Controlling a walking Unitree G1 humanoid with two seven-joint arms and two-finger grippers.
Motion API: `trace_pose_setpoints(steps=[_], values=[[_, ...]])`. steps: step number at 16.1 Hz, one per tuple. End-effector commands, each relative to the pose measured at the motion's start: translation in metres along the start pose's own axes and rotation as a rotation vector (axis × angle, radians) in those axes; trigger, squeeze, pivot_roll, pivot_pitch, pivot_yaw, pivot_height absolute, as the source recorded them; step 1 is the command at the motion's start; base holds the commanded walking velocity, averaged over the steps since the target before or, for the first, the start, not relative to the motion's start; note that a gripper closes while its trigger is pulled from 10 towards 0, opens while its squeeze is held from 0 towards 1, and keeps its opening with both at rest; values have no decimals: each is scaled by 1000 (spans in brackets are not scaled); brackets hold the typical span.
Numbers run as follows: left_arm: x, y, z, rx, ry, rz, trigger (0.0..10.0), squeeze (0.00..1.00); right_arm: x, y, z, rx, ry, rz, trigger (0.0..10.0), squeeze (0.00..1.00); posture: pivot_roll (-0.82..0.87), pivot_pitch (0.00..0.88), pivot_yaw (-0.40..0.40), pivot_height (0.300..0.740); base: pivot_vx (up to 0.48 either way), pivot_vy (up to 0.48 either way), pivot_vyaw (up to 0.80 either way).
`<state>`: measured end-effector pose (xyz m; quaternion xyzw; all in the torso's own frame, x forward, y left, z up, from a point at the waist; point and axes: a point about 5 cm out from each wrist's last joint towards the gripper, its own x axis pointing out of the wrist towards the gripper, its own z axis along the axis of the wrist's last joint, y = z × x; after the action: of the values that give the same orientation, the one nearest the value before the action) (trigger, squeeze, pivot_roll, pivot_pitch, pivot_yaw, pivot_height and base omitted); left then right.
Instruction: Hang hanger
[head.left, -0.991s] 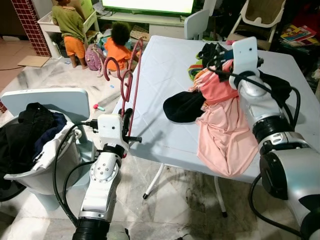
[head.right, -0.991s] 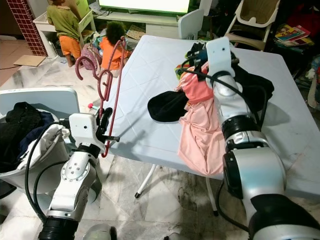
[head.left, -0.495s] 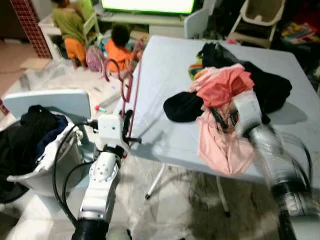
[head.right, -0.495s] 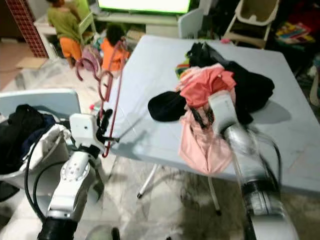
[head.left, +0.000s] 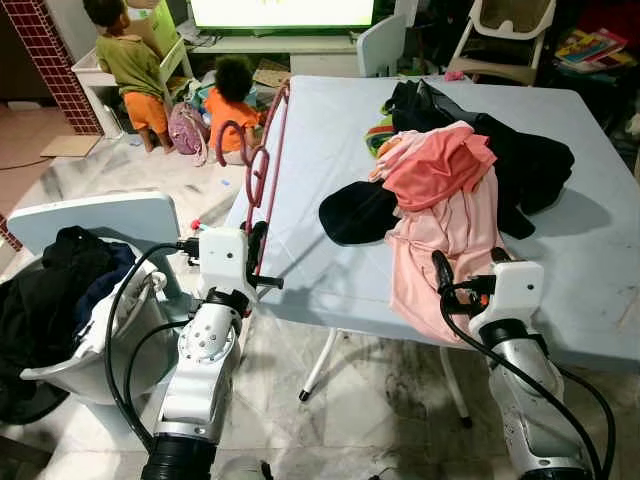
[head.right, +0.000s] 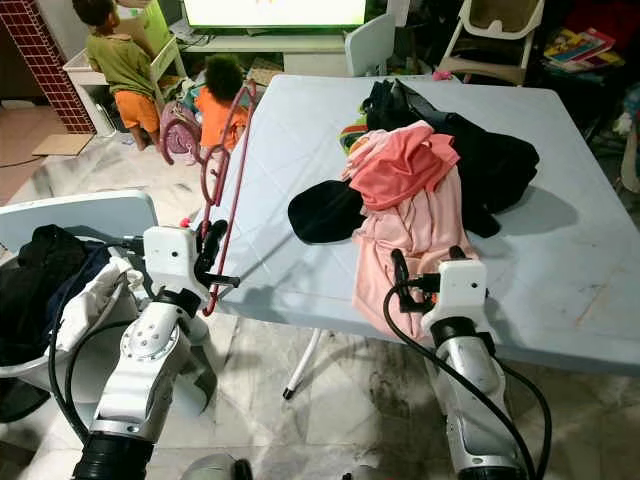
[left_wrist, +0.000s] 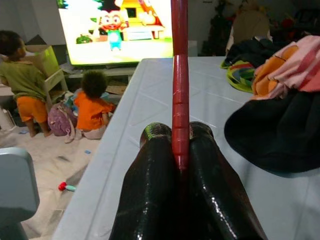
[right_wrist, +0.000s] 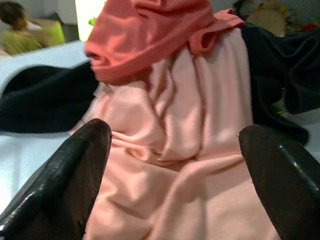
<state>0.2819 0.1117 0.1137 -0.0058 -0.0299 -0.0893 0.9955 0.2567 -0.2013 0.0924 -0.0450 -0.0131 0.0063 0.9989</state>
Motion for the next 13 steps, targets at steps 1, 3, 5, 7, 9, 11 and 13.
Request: trace_pose_setpoints(steps=[1, 3, 5, 7, 9, 11, 13], values=[[4, -4, 1, 8, 4, -19, 10000, 0, 0, 0, 4, -9, -4, -21, 10000, 0, -43, 0, 50, 740, 0, 0, 0], [5, -7, 1, 1, 3, -15, 10000, 0, 4, -6, 2, 18, 21, -51, 10000, 0, -42, 0, 42, 740, -247, 0, 0], [6, -8, 0, -4, 5, -13, 10000, 0, 6, -10, 3, 33, 26, -75, 10000, 0, -42, 0, 36, 740, -264, 0, 0], [6, -7, -1, -6, 7, -11, 10000, 0, 8, -14, 5, 46, 28, -98, 10000, 0, -47, 0, 30, 740, -291, 0, 0], [7, -7, -2, -8, 9, -9, 10000, 0, 7, -12, 7, 50, 29, -89, 10000, 0, -48, 0, 29, 740, -431, 0, 0], [8, -8, -1, -7, 7, -12, 10000, 0, 7, -10, 9, 54, 25, -77, 10000, 0, -51, 0, 28, 740, -431, 0, 0], [8, -9, -1, -6, 6, -14, 10000, 0, 8, -10, 10, 56, 27, -75, 10000, 0, -51, 0, 28, 740, -431, 0, 0]])
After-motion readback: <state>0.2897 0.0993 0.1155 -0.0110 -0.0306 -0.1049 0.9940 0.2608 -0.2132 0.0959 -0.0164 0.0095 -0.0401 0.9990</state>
